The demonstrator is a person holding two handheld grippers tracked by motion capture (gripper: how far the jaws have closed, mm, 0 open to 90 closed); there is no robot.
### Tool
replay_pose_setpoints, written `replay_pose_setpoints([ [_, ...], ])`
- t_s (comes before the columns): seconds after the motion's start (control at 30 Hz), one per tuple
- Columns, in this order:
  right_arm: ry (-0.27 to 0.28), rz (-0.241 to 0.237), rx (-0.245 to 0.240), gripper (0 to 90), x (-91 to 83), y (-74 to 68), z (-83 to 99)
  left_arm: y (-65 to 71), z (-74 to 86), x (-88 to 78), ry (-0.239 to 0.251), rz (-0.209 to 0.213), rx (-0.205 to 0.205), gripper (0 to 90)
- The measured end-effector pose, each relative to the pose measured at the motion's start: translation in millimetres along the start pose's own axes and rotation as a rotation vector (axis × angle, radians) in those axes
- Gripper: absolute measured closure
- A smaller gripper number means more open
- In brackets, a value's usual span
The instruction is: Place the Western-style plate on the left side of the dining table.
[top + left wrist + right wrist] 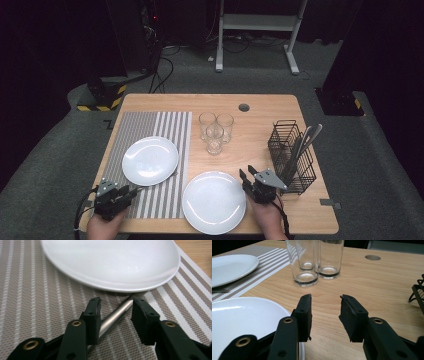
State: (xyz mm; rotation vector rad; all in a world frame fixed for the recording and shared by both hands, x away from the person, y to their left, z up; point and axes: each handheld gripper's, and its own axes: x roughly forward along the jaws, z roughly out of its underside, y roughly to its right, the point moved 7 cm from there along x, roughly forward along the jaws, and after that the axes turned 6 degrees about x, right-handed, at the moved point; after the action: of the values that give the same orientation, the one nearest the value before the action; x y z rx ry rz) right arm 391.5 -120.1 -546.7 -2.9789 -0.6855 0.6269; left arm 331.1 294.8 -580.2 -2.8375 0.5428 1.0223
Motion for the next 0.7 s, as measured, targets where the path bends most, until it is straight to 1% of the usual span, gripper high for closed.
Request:
replay_pose_setpoints([
  [0.07,0.001,0.0,-0.001,61.0,-0.2,0.6,-0.1,3.6,-2.1,3.9,-0.003,-0.01,0.018,60.7],
  [0.1,0.001,0.0,0.001,61.0,-0.4,0.8,-0.3,4.9,-2.8,4.9,0.0,-0.01,0.016,62.1],
  [0.13,0.003,0.0,0.002,61.0,-0.6,1.0,-0.5,6.6,-2.8,5.4,-0.001,0.004,0.013,64.7],
  [0.2,0.004,0.0,0.003,61.0,-1.0,1.7,-0.7,9.4,-1.7,5.7,0.0,0.016,0.017,67.4],
  [0.27,0.003,0.001,0.004,61.0,-1.1,2.1,-0.7,12.5,-0.3,4.7,-0.002,0.015,0.034,69.3],
  [0.33,0.003,0.0,0.003,61.0,-1.0,1.7,-0.6,16.8,1.0,3.7,-0.001,0.031,0.046,71.5],
  [0.4,0.003,-0.001,0.002,61.0,-0.9,1.0,-0.5,21.3,2.0,2.9,-0.005,0.042,0.066,73.3],
  [0.57,0.003,0.0,0.002,61.0,-0.6,0.8,-0.5,32.0,2.8,3.1,-0.003,0.077,0.084,76.5],
  [0.63,0.003,0.0,0.001,61.0,-0.6,0.6,-0.5,35.2,3.3,2.8,-0.008,0.078,0.096,77.1],
  [0.7,0.003,0.0,0.001,61.0,-0.6,0.7,-0.4,38.6,4.0,2.2,-0.009,0.091,0.106,77.7],
])
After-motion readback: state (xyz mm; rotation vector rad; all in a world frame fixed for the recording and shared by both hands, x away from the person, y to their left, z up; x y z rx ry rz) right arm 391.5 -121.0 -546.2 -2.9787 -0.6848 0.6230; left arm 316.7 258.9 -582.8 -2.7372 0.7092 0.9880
